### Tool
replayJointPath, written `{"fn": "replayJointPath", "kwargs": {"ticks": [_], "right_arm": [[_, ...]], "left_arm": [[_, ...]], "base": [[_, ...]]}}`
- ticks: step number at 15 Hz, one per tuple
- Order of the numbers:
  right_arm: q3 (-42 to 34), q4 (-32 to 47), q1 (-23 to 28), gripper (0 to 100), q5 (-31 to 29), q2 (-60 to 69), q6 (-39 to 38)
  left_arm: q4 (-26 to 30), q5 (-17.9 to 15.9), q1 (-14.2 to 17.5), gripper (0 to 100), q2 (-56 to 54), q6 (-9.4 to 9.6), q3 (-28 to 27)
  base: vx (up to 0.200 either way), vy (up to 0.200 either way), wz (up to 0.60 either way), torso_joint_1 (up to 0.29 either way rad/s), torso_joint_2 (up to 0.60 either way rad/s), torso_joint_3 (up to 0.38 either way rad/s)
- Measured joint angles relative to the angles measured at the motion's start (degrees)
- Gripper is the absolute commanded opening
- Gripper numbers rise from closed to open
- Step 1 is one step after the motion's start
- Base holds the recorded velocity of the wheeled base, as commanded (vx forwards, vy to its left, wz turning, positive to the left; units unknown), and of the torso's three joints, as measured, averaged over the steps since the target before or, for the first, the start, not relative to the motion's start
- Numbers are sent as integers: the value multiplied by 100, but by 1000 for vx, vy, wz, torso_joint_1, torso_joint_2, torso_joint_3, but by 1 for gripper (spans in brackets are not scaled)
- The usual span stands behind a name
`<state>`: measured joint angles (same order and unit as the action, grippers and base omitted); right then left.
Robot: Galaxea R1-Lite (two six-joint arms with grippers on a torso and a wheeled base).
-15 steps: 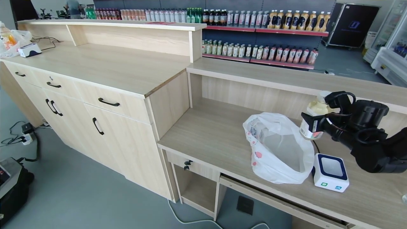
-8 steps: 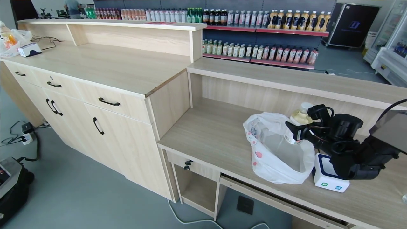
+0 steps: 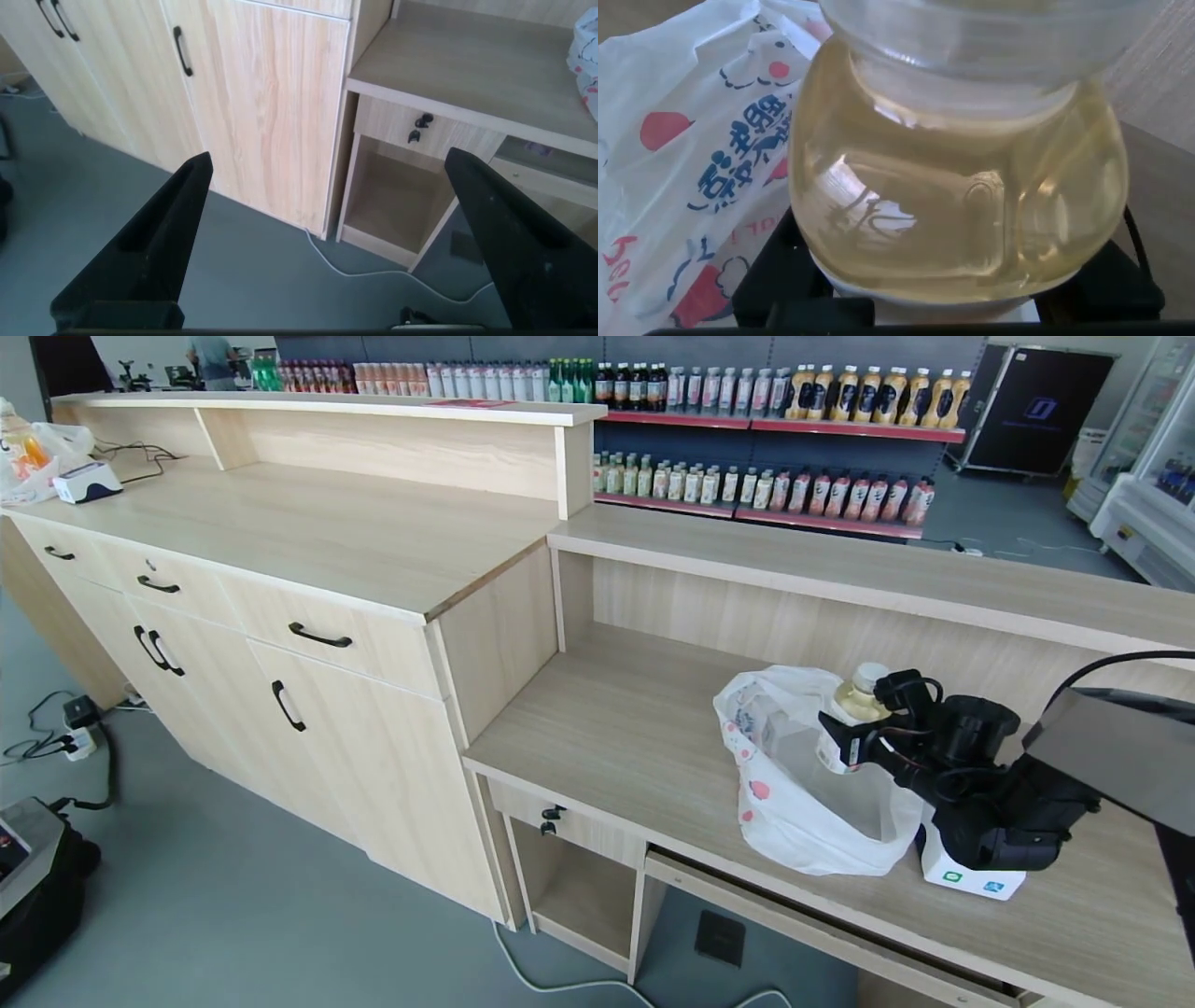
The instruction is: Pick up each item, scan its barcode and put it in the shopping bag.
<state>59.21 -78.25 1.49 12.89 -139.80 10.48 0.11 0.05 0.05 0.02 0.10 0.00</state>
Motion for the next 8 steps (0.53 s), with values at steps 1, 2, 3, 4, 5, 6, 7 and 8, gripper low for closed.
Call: {"fn": "replayJointPath", "kwargs": {"ticks": [1, 2, 3, 4, 5, 6, 7, 8], "right_arm": [[84, 0, -17, 0, 49, -77, 2], [160, 6, -28, 0, 63, -149, 2], [223, 9, -33, 0, 68, -218, 5], [258, 20, -26, 0, 63, -269, 5], [305, 41, -22, 0, 63, -330, 2], [349, 46, -22, 0, 61, -378, 2], [396, 50, -26, 0, 63, -424, 5], [433, 60, -28, 0, 63, -472, -9]], "left_arm": [[-1, 0, 0, 100, 0, 0, 0], [0, 0, 2, 100, 0, 0, 0], [0, 0, 2, 100, 0, 0, 0], [-1, 0, 2, 100, 0, 0, 0], [-1, 0, 2, 100, 0, -2, 0], [-1, 0, 2, 100, 0, -2, 0], [-1, 0, 2, 100, 0, 0, 0], [-1, 0, 2, 100, 0, 0, 0]], "base": [[0, 0, 0, 0, 0, 0], [0, 0, 0, 0, 0, 0], [0, 0, 0, 0, 0, 0], [0, 0, 0, 0, 0, 0], [0, 0, 0, 0, 0, 0], [0, 0, 0, 0, 0, 0], [0, 0, 0, 0, 0, 0], [0, 0, 0, 0, 0, 0]]}}
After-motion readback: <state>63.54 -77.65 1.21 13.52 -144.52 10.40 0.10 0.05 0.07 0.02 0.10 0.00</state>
